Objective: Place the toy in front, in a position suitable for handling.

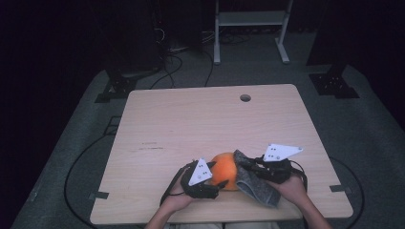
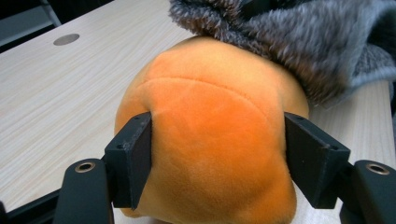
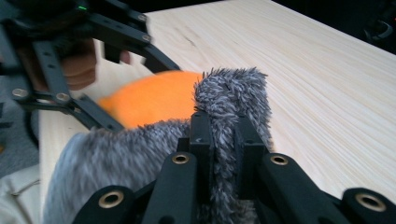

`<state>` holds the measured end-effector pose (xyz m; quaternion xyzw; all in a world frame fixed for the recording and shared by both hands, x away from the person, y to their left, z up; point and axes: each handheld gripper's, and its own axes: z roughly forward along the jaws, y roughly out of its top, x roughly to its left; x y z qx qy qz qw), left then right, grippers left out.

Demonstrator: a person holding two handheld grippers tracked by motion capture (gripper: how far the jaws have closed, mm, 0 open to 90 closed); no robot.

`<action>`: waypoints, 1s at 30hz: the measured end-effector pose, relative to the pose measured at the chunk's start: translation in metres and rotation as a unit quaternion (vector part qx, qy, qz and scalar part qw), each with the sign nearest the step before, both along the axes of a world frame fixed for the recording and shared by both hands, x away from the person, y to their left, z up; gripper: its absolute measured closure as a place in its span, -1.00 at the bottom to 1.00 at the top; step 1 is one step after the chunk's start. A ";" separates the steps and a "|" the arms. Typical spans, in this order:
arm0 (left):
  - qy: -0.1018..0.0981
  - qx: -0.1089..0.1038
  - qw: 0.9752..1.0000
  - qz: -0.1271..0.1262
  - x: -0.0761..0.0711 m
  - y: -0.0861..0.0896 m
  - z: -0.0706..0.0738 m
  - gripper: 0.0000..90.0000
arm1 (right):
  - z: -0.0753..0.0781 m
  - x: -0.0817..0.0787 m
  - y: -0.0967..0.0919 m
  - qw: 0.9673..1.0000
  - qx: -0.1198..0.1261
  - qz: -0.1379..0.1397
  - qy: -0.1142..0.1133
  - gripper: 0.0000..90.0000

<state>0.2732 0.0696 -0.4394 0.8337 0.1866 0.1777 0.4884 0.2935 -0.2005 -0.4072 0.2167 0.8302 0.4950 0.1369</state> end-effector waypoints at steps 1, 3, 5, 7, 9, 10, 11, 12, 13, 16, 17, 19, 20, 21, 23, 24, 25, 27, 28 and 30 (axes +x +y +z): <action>-0.005 0.006 1.000 0.001 0.000 -0.001 0.001 -0.35 | 0.000 0.000 -0.001 1.000 0.007 -0.001 0.006 0.78; -0.023 0.016 1.000 0.001 -0.002 -0.005 0.001 -0.34 | 0.004 -0.003 0.003 1.000 0.016 0.014 0.003 0.78; -0.051 0.043 0.998 0.006 -0.006 -0.010 0.000 -0.34 | 0.010 -0.009 0.016 0.998 0.029 0.047 -0.007 0.78; -0.059 0.059 0.996 0.008 -0.008 -0.010 -0.003 -0.34 | 0.011 -0.010 0.027 0.998 0.010 0.057 -0.016 0.78; -0.048 0.053 0.997 0.006 -0.006 -0.005 -0.005 -0.32 | 0.007 -0.006 0.030 0.998 0.000 0.056 -0.014 0.78; -0.041 0.051 0.998 0.003 -0.005 -0.003 -0.005 -0.32 | 0.005 -0.004 0.026 0.999 0.002 0.048 -0.009 0.78; -0.036 0.051 0.998 0.001 -0.004 -0.002 -0.006 -0.32 | 0.002 -0.001 0.019 0.999 0.005 0.036 -0.001 0.78; -0.028 0.044 0.999 -0.001 -0.003 0.000 -0.006 -0.32 | 0.001 0.001 0.015 1.000 0.007 0.030 0.004 0.78; -0.017 0.036 0.999 -0.005 -0.002 0.002 -0.006 -0.34 | 0.000 0.002 0.009 1.000 0.006 0.020 0.007 0.78; 0.012 -0.012 0.999 -0.027 0.002 0.008 -0.002 -0.53 | 0.000 0.004 0.001 1.000 0.002 0.006 0.012 0.78; 0.006 -0.022 0.999 -0.033 0.002 0.010 -0.001 -0.56 | 0.000 0.003 0.001 1.000 0.001 0.009 0.011 0.78; 0.012 -0.030 0.999 -0.025 0.004 0.010 -0.001 -0.59 | -0.001 0.000 0.005 1.000 -0.006 0.020 0.008 0.78; 0.023 -0.034 0.999 -0.021 0.005 0.009 -0.002 -0.64 | -0.001 -0.001 0.007 1.000 -0.012 0.024 0.004 0.79; 0.042 -0.039 0.998 -0.012 0.008 0.007 -0.003 -0.70 | -0.002 -0.002 0.008 1.000 -0.018 0.026 -0.001 0.79; 0.080 -0.053 0.995 -0.002 0.014 0.005 -0.006 -0.74 | -0.002 -0.003 0.007 0.999 -0.020 0.030 0.000 0.79; 0.087 -0.057 0.995 0.000 0.014 0.005 -0.007 -0.70 | -0.002 -0.003 0.006 0.999 -0.022 0.029 0.002 0.79; 0.077 -0.050 0.996 0.000 0.013 0.004 -0.007 -0.56 | -0.002 -0.002 0.004 0.999 -0.021 0.028 0.004 0.79; 0.045 -0.027 0.999 0.002 0.008 0.001 -0.004 -0.37 | -0.002 -0.002 0.004 0.999 -0.018 0.027 0.007 0.79; 0.033 -0.024 0.999 0.007 0.006 0.000 -0.003 -0.27 | -0.001 -0.001 0.004 1.000 -0.015 0.025 0.004 0.79; -0.004 -0.018 1.000 0.002 0.002 -0.004 0.000 -0.21 | 0.006 -0.001 0.003 1.000 -0.004 0.010 -0.010 0.79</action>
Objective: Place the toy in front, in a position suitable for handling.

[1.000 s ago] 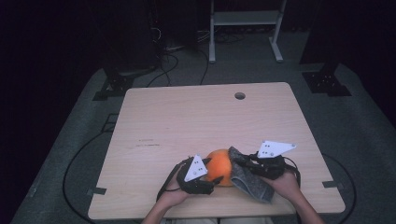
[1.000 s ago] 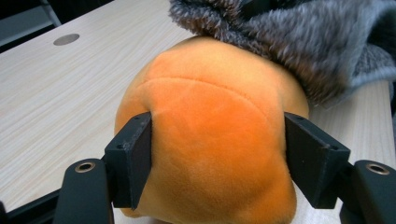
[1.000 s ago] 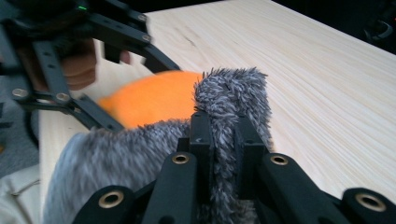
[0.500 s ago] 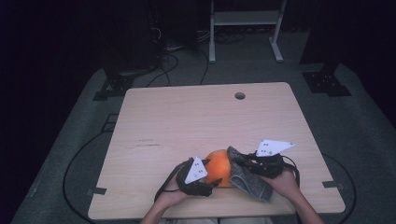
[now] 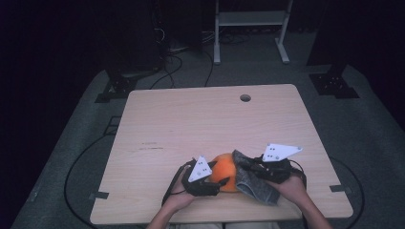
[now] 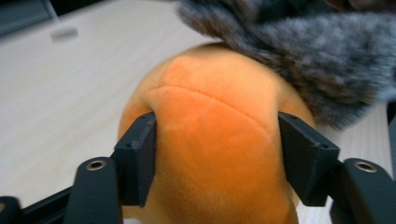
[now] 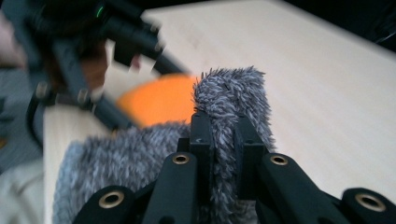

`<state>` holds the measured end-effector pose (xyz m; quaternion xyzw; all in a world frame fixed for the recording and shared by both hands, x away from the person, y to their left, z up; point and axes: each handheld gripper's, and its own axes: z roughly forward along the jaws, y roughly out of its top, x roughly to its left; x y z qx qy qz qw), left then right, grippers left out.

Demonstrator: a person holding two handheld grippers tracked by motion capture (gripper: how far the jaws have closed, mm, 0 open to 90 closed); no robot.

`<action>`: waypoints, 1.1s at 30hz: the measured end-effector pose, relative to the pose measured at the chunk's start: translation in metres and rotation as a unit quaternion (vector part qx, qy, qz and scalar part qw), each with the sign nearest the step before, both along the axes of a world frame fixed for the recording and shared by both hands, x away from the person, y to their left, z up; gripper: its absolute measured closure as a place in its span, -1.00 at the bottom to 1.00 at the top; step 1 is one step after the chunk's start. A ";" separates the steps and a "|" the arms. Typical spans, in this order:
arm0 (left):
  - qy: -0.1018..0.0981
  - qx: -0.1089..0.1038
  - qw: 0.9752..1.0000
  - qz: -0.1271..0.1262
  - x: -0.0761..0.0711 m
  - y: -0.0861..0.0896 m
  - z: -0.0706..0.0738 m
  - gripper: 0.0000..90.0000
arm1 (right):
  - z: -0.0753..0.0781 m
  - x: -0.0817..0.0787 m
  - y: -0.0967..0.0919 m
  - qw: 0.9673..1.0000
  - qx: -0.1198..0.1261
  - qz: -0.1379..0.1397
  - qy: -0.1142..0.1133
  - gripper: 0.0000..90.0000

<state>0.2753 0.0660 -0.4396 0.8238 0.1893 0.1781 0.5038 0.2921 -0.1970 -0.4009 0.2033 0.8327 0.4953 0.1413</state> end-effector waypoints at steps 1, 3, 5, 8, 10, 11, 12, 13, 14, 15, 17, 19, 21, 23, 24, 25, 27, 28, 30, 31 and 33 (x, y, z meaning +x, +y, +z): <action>-0.019 0.014 1.000 -0.003 -0.003 -0.003 0.001 -0.21 | 0.006 -0.001 0.001 1.000 0.013 0.001 -0.003 0.79; -0.047 0.030 0.998 -0.016 -0.008 -0.008 0.003 -0.22 | 0.014 -0.001 0.006 0.999 0.032 0.023 -0.002 0.79; -0.071 0.056 0.996 -0.026 -0.011 -0.010 0.002 -0.22 | 0.013 0.000 0.014 0.999 0.029 0.040 0.007 0.78; -0.062 0.050 0.997 -0.026 -0.010 -0.006 -0.002 -0.23 | 0.003 0.005 0.016 0.999 0.017 0.046 0.021 0.78; -0.036 0.033 0.998 -0.026 -0.007 0.000 -0.004 -0.25 | -0.001 0.009 0.008 0.999 0.021 0.031 0.028 0.78; -0.022 0.024 0.999 -0.029 -0.006 0.002 -0.004 -0.29 | -0.004 0.010 0.002 0.999 0.022 0.021 0.036 0.78; -0.007 0.014 0.999 -0.032 -0.004 0.003 -0.003 -0.36 | -0.007 0.012 -0.004 0.999 0.025 0.015 0.042 0.78; 0.014 -0.002 0.999 -0.034 -0.001 0.004 0.001 -0.47 | -0.009 0.012 -0.008 0.998 0.026 0.012 0.048 0.78; 0.026 -0.014 0.999 -0.028 0.001 0.004 0.004 -0.59 | -0.010 0.010 -0.010 0.999 0.026 0.011 0.047 0.78; 0.036 -0.024 0.999 -0.022 0.003 0.004 0.006 -0.63 | -0.009 0.007 -0.010 0.999 0.022 0.015 0.046 0.78; 0.055 -0.025 0.998 -0.016 0.007 0.001 0.006 -0.69 | -0.009 0.004 -0.006 0.998 0.019 0.031 0.043 0.78; 0.085 -0.015 0.996 -0.011 0.012 -0.002 0.002 -0.81 | -0.010 0.002 -0.001 0.998 0.014 0.044 0.043 0.78; 0.092 -0.017 0.996 -0.010 0.014 0.000 -0.001 -0.80 | -0.010 0.002 0.001 0.998 0.008 0.047 0.040 0.78; 0.081 -0.008 0.997 -0.014 0.012 0.001 -0.001 -0.66 | -0.010 0.001 0.001 0.998 0.009 0.047 0.040 0.78; 0.074 -0.004 0.997 -0.011 0.010 0.000 -0.001 -0.47 | -0.010 0.001 0.001 0.998 0.010 0.046 0.040 0.78; 0.054 0.003 0.998 -0.011 0.006 -0.001 0.000 -0.35 | -0.010 0.001 0.001 0.998 0.011 0.044 0.040 0.78; 0.028 0.003 1.000 -0.013 0.004 -0.002 0.003 -0.17 | -0.009 0.002 0.000 0.998 0.012 0.041 0.042 0.78; 0.019 -0.002 1.000 -0.012 0.003 -0.002 0.005 -0.14 | -0.007 0.002 0.000 0.998 0.015 0.037 0.040 0.78; -0.021 -0.004 1.000 -0.011 0.002 -0.003 0.008 -0.13 | -0.002 0.000 -0.002 0.999 0.029 0.031 0.029 0.78; -0.041 -0.002 0.999 -0.008 0.002 -0.004 0.009 -0.13 | 0.000 0.000 -0.002 0.999 0.034 0.029 0.026 0.78; -0.058 0.006 0.998 0.000 0.004 -0.005 0.005 -0.18 | 0.000 0.002 0.003 0.999 0.039 0.021 0.019 0.78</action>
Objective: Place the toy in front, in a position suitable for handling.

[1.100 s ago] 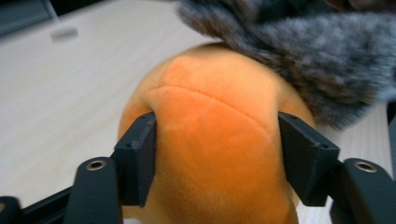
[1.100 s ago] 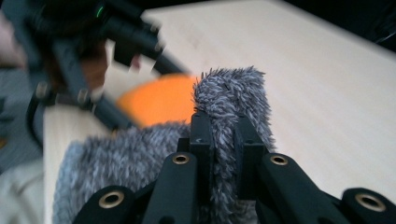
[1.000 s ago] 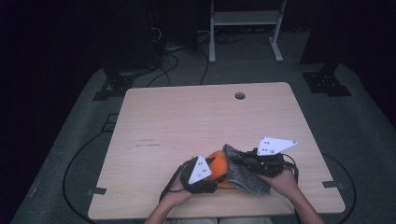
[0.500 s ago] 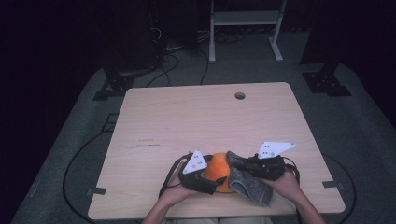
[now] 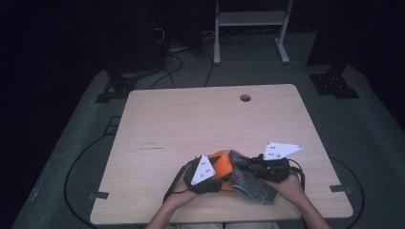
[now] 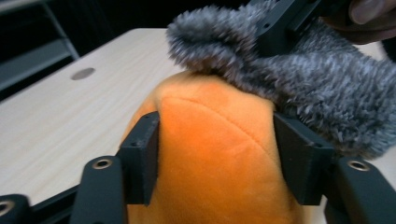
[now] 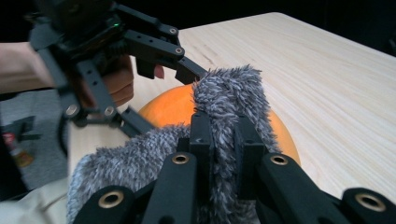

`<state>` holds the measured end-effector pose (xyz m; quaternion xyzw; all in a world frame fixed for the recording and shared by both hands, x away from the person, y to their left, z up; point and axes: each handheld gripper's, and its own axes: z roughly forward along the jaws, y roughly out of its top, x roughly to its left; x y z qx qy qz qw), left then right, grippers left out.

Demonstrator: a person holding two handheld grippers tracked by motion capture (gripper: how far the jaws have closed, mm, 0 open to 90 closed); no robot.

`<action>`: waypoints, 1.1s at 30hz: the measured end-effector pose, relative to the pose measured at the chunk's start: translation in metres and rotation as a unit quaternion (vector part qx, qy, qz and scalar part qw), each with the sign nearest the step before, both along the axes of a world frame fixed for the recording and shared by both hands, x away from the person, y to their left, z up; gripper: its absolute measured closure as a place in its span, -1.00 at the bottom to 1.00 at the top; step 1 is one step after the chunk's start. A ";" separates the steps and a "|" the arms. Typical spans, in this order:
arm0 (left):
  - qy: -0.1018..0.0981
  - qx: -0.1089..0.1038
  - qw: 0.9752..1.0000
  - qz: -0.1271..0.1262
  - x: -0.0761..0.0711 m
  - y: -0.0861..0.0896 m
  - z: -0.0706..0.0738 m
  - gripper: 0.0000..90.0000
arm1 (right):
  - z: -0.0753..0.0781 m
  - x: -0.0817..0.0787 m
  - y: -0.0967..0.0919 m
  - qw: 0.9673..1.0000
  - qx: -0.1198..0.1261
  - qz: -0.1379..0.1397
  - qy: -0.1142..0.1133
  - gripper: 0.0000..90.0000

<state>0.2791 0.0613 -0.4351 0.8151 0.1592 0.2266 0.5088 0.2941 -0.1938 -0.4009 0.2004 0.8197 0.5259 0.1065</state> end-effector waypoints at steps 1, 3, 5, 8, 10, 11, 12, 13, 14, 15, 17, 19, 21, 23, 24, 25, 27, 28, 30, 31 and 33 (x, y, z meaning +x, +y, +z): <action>0.003 0.004 1.000 0.002 0.002 0.002 -0.004 -0.22 | -0.002 0.002 0.004 1.000 -0.004 -0.002 0.001 0.78; 0.032 0.000 0.999 0.007 0.006 0.010 -0.009 -0.30 | -0.009 0.007 0.009 1.000 -0.010 -0.001 0.006 0.78; 0.045 0.003 0.999 0.011 0.008 0.017 -0.010 -0.32 | -0.012 0.008 0.010 1.000 -0.017 -0.004 0.007 0.78; 0.073 -0.001 0.997 0.005 0.009 0.028 -0.013 -0.37 | -0.018 0.010 0.002 1.000 -0.020 -0.016 0.013 0.78; 0.093 -0.017 0.996 -0.006 0.010 0.032 -0.011 -0.43 | -0.024 0.011 -0.007 0.999 -0.017 -0.029 0.029 0.78; 0.098 -0.026 0.995 -0.012 0.011 0.033 -0.009 -0.56 | -0.025 0.010 -0.010 0.999 -0.015 -0.032 0.034 0.78; 0.100 -0.038 0.994 -0.012 0.011 0.033 -0.004 -0.61 | -0.025 0.008 -0.010 0.999 -0.021 -0.033 0.029 0.78; 0.097 -0.051 0.994 -0.006 0.012 0.032 -0.001 -0.61 | -0.024 0.006 -0.008 0.999 -0.029 -0.035 0.018 0.78; 0.102 -0.047 0.994 0.009 0.015 0.029 -0.001 -0.61 | -0.023 0.003 -0.006 0.999 -0.030 -0.031 0.015 0.78; 0.107 -0.037 0.993 0.016 0.016 0.028 -0.002 -0.53 | -0.021 0.002 -0.003 0.999 -0.023 -0.018 0.014 0.78; 0.108 -0.031 0.993 0.020 0.017 0.028 -0.007 -0.51 | -0.021 0.002 -0.001 0.999 -0.026 -0.021 0.012 0.78; 0.114 -0.040 0.993 0.017 0.017 0.033 -0.010 -0.48 | -0.025 0.007 -0.004 0.999 -0.016 -0.022 0.025 0.77; 0.118 -0.035 0.992 0.018 0.017 0.036 -0.011 -0.47 | -0.028 0.011 -0.009 0.999 -0.016 -0.038 0.029 0.77; 0.119 -0.036 0.992 0.017 0.017 0.038 -0.013 -0.47 | -0.031 0.015 -0.016 0.998 -0.023 -0.051 0.039 0.77; 0.120 -0.037 0.992 0.017 0.016 0.038 -0.014 -0.47 | -0.032 0.016 -0.018 0.997 -0.019 -0.051 0.047 0.77; 0.120 -0.037 0.992 0.016 0.016 0.039 -0.014 -0.47 | -0.032 0.015 -0.019 0.997 -0.020 -0.052 0.048 0.77; 0.113 -0.029 0.993 0.014 0.014 0.040 -0.015 -0.47 | -0.030 0.013 -0.020 0.998 -0.006 -0.043 0.053 0.77; 0.113 -0.024 0.993 0.012 0.014 0.041 -0.015 -0.47 | -0.029 0.012 -0.020 0.998 0.001 -0.037 0.053 0.77; 0.116 -0.021 0.993 0.009 0.015 0.044 -0.015 -0.47 | -0.027 0.011 -0.017 0.998 0.011 -0.029 0.053 0.77; 0.118 -0.024 0.993 0.007 0.015 0.045 -0.016 -0.47 | -0.028 0.012 -0.016 0.998 0.013 -0.027 0.056 0.77; 0.121 -0.031 0.992 0.006 0.015 0.046 -0.018 -0.47 | -0.032 0.015 -0.015 0.997 0.008 -0.028 0.066 0.77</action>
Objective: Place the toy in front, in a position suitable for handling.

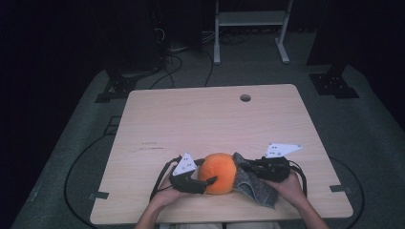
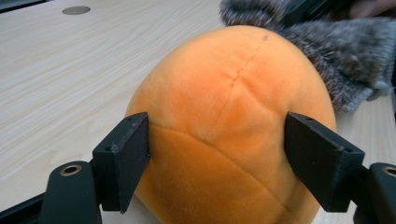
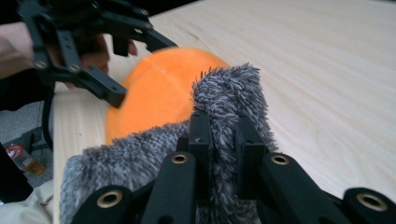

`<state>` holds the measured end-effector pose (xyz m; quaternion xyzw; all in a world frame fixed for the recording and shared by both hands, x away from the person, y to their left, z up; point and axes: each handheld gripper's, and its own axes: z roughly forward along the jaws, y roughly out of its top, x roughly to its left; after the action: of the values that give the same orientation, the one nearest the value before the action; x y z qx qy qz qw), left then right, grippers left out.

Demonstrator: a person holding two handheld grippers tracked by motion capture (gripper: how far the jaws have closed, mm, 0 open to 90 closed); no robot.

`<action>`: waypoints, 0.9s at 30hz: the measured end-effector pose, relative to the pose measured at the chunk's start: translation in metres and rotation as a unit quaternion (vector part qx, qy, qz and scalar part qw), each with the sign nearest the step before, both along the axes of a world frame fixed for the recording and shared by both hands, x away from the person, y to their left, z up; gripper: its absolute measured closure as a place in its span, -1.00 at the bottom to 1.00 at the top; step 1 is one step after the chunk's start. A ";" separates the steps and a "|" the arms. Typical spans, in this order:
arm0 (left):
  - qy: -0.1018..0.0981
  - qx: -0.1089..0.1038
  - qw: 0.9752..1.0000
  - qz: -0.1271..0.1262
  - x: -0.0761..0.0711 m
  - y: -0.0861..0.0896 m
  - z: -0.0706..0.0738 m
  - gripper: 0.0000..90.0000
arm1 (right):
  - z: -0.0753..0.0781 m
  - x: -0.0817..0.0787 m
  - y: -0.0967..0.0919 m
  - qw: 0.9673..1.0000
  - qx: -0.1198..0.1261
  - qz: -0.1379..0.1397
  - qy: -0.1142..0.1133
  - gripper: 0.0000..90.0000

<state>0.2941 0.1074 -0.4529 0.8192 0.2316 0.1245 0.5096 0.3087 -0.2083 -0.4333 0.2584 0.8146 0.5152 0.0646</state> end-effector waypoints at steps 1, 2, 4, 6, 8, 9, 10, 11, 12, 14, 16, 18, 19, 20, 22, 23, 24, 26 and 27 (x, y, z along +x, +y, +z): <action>-0.001 0.000 1.000 0.000 0.000 -0.001 0.000 -0.48 | -0.003 0.002 -0.001 1.000 -0.003 -0.005 0.006 0.77; -0.003 0.002 1.000 -0.001 -0.001 -0.002 0.000 -0.48 | -0.005 0.003 -0.002 1.000 -0.003 -0.009 0.013 0.77; -0.012 0.010 1.000 -0.005 -0.002 -0.004 0.002 -0.48 | -0.005 0.002 -0.003 1.000 -0.024 -0.017 0.007 0.77; -0.015 0.012 1.000 -0.006 -0.004 -0.005 0.002 -0.48 | -0.004 0.001 -0.006 0.999 -0.035 -0.022 0.007 0.77; -0.021 0.015 1.000 -0.009 -0.005 -0.006 0.001 -0.48 | -0.001 -0.001 -0.008 1.000 -0.023 -0.014 0.008 0.77; -0.022 0.015 1.000 -0.011 -0.005 -0.005 0.001 -0.48 | 0.000 -0.002 -0.008 1.000 -0.017 -0.009 0.006 0.77; -0.022 0.015 1.000 -0.012 -0.005 -0.005 0.001 -0.48 | 0.002 -0.003 -0.008 1.000 -0.009 -0.002 0.004 0.77; -0.021 0.014 1.000 -0.012 -0.005 -0.004 0.000 -0.48 | 0.004 -0.004 -0.006 1.000 0.002 0.005 0.004 0.77; -0.019 0.013 1.000 -0.013 -0.005 -0.004 0.000 -0.48 | 0.006 -0.004 -0.005 1.000 0.011 0.013 0.002 0.77; -0.020 0.014 1.000 -0.015 -0.004 -0.003 0.001 -0.48 | 0.006 -0.004 -0.002 1.000 0.005 0.016 0.001 0.77; -0.020 0.012 1.000 -0.015 -0.004 -0.004 0.001 -0.48 | 0.000 0.000 -0.003 1.000 -0.003 0.007 0.011 0.77; -0.021 0.014 1.000 -0.015 -0.005 -0.004 0.001 -0.48 | -0.007 0.005 -0.009 1.000 -0.019 -0.010 0.023 0.77; -0.022 0.014 1.000 -0.015 -0.005 -0.005 0.001 -0.48 | -0.008 0.006 -0.011 0.999 -0.021 -0.015 0.027 0.77; -0.022 0.014 1.000 -0.014 -0.006 -0.005 0.001 -0.48 | -0.009 0.007 -0.014 0.999 -0.019 -0.018 0.030 0.77; -0.027 0.016 0.999 -0.015 -0.007 -0.006 0.002 -0.49 | -0.004 0.004 -0.017 1.000 -0.011 -0.014 0.021 0.77; -0.030 0.017 0.999 -0.017 -0.008 -0.008 0.003 -0.49 | -0.001 0.002 -0.017 1.000 -0.004 -0.011 0.015 0.77; -0.033 0.017 0.999 -0.017 -0.009 -0.009 0.003 -0.49 | 0.004 -0.001 -0.016 1.000 0.009 -0.005 0.008 0.77; -0.044 0.023 0.999 -0.019 -0.012 -0.015 0.005 -0.49 | 0.014 -0.007 -0.009 1.000 0.023 0.013 -0.008 0.77; -0.050 0.027 0.998 -0.021 -0.014 -0.018 0.005 -0.49 | 0.018 -0.009 -0.004 0.999 0.027 0.022 -0.017 0.77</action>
<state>0.2798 0.0889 -0.4474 0.8298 0.1853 0.1612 0.5011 0.2995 -0.2123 -0.4156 0.2330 0.8047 0.5427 0.0598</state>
